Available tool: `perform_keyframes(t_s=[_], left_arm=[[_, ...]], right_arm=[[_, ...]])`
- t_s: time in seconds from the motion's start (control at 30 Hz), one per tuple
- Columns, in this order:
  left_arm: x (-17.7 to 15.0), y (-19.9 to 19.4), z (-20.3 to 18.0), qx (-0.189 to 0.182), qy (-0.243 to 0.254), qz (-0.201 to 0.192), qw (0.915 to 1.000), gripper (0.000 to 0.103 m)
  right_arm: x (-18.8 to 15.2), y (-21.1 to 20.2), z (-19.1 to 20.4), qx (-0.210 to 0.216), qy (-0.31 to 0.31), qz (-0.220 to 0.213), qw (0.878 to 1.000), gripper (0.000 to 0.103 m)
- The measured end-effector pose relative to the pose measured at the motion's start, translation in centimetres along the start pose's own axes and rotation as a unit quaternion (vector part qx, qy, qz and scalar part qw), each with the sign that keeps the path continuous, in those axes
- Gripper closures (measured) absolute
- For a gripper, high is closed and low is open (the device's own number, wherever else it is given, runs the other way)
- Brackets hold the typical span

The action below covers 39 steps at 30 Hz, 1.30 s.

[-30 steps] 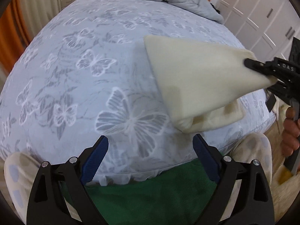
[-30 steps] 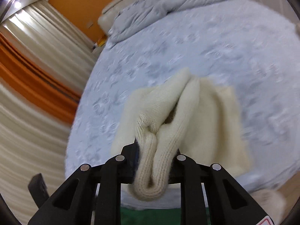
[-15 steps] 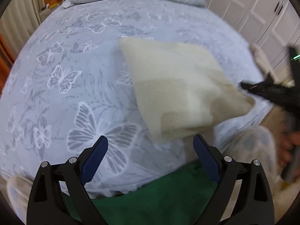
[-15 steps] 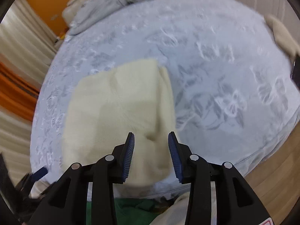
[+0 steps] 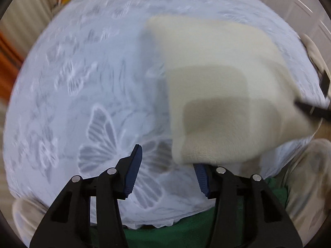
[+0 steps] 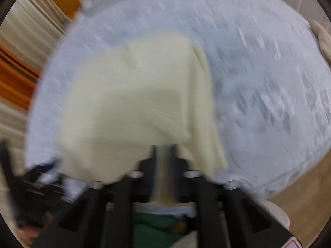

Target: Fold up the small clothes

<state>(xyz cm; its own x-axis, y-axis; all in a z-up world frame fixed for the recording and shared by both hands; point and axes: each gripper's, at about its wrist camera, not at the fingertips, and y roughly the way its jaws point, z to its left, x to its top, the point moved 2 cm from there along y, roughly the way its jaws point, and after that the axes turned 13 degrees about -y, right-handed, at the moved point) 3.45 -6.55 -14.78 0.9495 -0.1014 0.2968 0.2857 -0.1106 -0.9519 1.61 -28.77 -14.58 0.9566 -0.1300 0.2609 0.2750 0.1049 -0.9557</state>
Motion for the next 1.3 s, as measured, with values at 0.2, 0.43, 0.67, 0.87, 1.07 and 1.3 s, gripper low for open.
perform_keyframes(t_s=[0.2,0.43,0.67,0.87,1.07,1.3], left_arm=[[-0.8,-1.2,-0.5,0.003,0.019,-0.008,0.9998,0.050],[-0.6,-6.4,0.6,-0.031,-0.015,-0.033,0.9989,0.034],[0.5,-8.1,2.4,-0.005,-0.017,-0.054,0.9984,0.026],[0.7,-8.2,4.4,-0.002,-0.040,-0.053,0.9978,0.026],[0.9,-8.1,4.5,-0.003,-0.040,-0.055,0.9977,0.025],[0.8,-7.4,3.9,-0.005,-0.039,-0.051,0.9979,0.020]], right_arm=[[0.3,-1.1,0.6,-0.011,0.001,0.002,1.000,0.103],[4.5,-6.4,5.9,0.044,-0.055,-0.086,0.994,0.091],[5.9,1.3,11.6,-0.005,-0.160,-0.001,0.987,0.092],[6.5,-2.5,13.9,0.064,-0.157,-0.034,0.985,0.091],[6.4,-1.0,12.9,0.075,-0.131,-0.029,0.988,0.092],[3.6,-3.0,4.6,-0.028,-0.053,-0.035,0.998,0.085]])
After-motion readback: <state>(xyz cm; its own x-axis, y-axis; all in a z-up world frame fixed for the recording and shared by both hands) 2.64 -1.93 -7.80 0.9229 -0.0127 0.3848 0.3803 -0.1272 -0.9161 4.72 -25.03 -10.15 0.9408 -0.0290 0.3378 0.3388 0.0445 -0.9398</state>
